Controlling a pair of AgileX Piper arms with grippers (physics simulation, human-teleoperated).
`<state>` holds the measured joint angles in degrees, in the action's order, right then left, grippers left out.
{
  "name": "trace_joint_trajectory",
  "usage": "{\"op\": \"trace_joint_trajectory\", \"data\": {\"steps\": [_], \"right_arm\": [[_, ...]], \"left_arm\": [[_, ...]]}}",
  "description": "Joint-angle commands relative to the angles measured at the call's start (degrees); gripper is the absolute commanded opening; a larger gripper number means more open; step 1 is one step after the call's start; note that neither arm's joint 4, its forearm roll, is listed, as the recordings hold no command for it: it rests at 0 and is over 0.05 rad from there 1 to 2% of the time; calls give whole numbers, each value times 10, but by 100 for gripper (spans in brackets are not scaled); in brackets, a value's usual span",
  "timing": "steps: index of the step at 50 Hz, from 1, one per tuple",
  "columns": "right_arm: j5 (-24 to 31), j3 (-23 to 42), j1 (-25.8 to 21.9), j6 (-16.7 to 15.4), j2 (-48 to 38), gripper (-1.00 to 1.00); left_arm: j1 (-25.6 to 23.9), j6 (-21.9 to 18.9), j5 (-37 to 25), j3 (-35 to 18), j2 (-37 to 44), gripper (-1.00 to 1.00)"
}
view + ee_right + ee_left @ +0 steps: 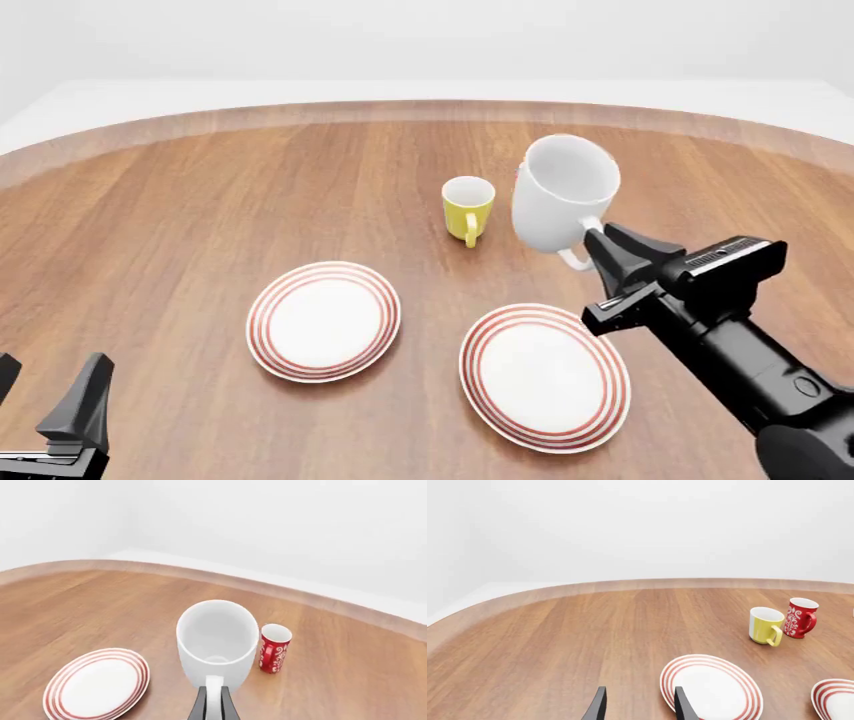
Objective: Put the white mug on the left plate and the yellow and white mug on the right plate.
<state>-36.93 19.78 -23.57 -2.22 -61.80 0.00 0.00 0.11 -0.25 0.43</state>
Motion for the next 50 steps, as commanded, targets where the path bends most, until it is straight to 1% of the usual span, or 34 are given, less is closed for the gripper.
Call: {"op": "trace_joint_trajectory", "data": {"steps": [1,10,17,30,46,50], "right_arm": [[0,34,-42,-3,-22,-100],[-26,59,-72,-3,-71,-100],[-40,79,-82,-5,-102,-100],[-67,125,-114,-8,-182,-100],[-75,190,-153,-18,-268,-100],[-78,200,-162,-15,-286,-100]], "left_arm": [[0,0,0,0,0,100],[0,0,0,0,0,100],[0,0,0,0,0,100],[0,0,0,0,0,100],[0,0,0,0,0,100],[0,0,0,0,0,100]]}}
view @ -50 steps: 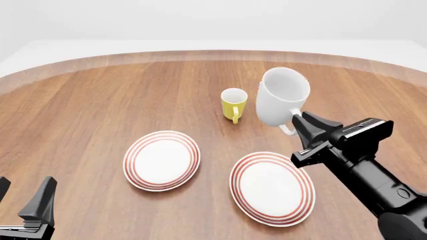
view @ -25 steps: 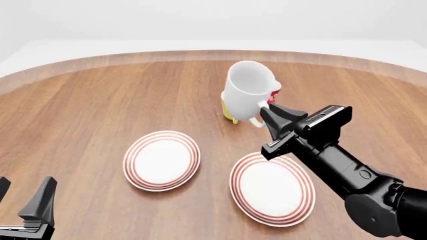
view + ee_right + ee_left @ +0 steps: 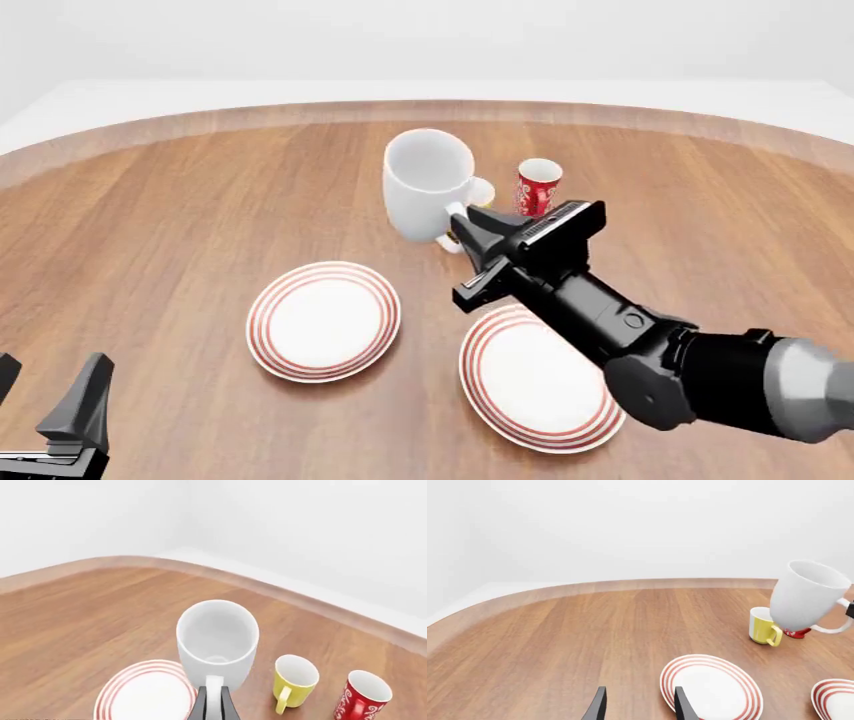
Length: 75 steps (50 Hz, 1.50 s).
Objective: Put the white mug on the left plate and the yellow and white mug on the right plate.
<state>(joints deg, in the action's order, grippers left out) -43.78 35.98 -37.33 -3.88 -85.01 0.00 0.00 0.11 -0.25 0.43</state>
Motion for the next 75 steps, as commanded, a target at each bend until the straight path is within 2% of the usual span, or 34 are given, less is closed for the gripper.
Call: {"op": "trace_joint_trajectory", "data": {"steps": [1,22,47,75], "right_arm": [[-11,39,-26,1,-57,-100],[-31,57,-54,8,-124,-100],[-28,88,-101,16,-183,-100],[-33,130,-109,19,-263,-100]], "left_arm": [[0,0,0,0,0,100],[0,0,0,0,0,100],[0,0,0,0,0,100],[0,0,0,0,0,100]]}}
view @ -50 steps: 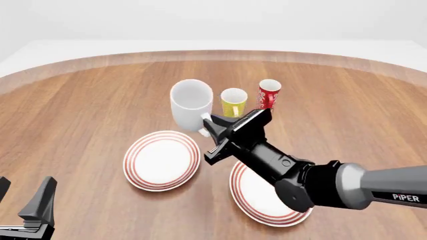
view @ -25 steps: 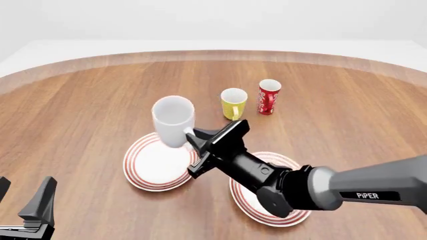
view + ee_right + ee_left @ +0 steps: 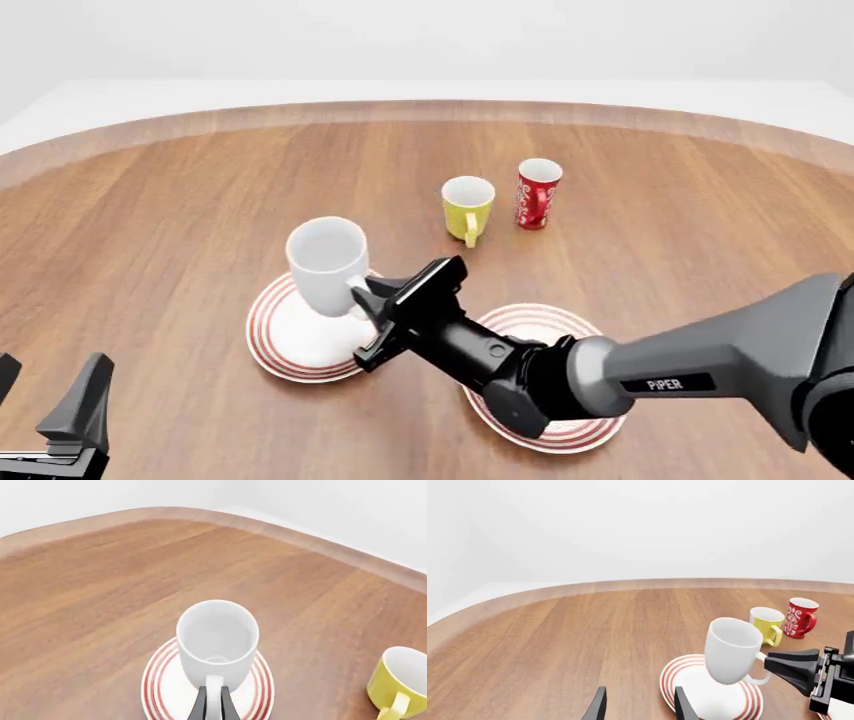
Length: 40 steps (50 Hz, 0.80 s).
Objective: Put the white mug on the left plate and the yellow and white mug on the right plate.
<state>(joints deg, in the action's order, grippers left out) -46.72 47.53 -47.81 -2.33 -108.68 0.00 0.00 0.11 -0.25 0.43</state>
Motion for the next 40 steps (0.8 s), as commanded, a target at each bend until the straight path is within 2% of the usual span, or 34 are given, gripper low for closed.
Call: {"op": "trace_joint_trajectory", "data": {"steps": [1,40], "right_arm": [[-2,17,-4,4,-29,-100],[5,34,-1,3,-68,-100]], "left_arm": [[0,0,0,0,0,100],[0,0,0,0,0,100]]}}
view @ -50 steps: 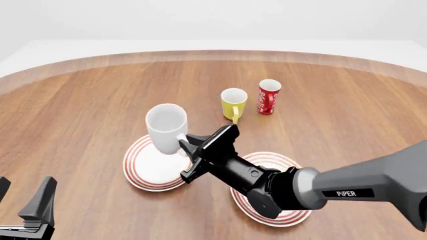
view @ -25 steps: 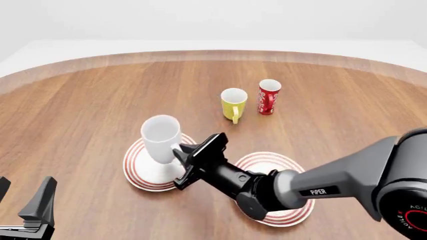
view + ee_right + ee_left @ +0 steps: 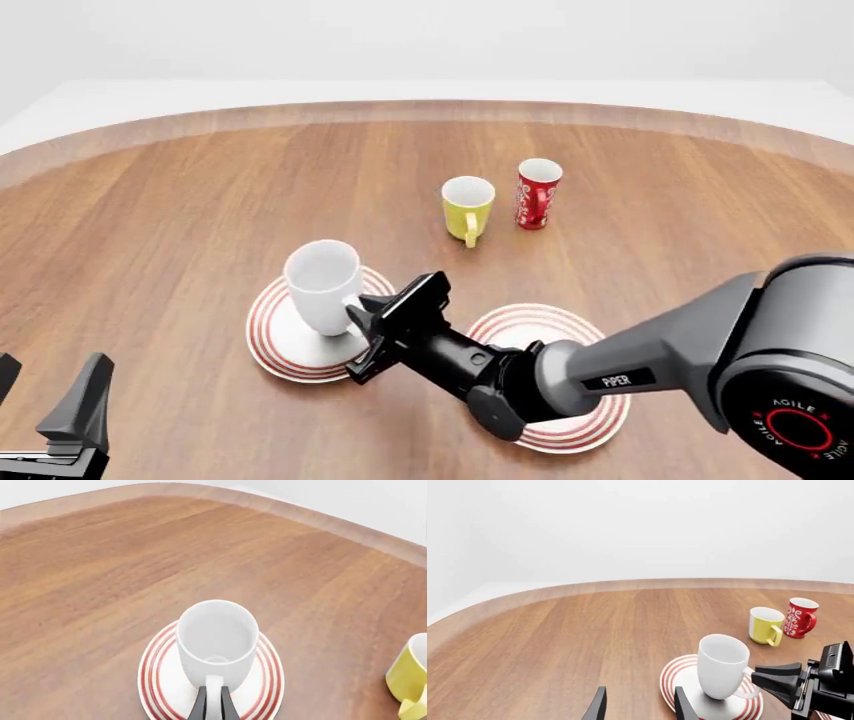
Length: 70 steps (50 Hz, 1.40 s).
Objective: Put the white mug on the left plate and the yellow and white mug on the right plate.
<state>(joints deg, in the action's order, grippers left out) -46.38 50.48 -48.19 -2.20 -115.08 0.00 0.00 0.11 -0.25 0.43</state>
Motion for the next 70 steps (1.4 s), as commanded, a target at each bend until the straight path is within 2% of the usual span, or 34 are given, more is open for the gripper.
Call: {"op": "trace_joint_trajectory", "data": {"steps": [1,4,5,23,46,70], "right_arm": [[3,6,3,3,-4,-100],[10,12,3,3,-9,-100],[9,12,4,1,-10,100],[16,9,-2,12,-7,100],[-4,-78,19,7,95,100],[-24,-122,83,8,173,100]], "left_arm": [[0,0,0,0,0,100],[0,0,0,0,0,100],[0,0,0,0,0,100],[0,0,0,0,0,100],[0,0,0,0,0,100],[0,0,0,0,0,100]]}}
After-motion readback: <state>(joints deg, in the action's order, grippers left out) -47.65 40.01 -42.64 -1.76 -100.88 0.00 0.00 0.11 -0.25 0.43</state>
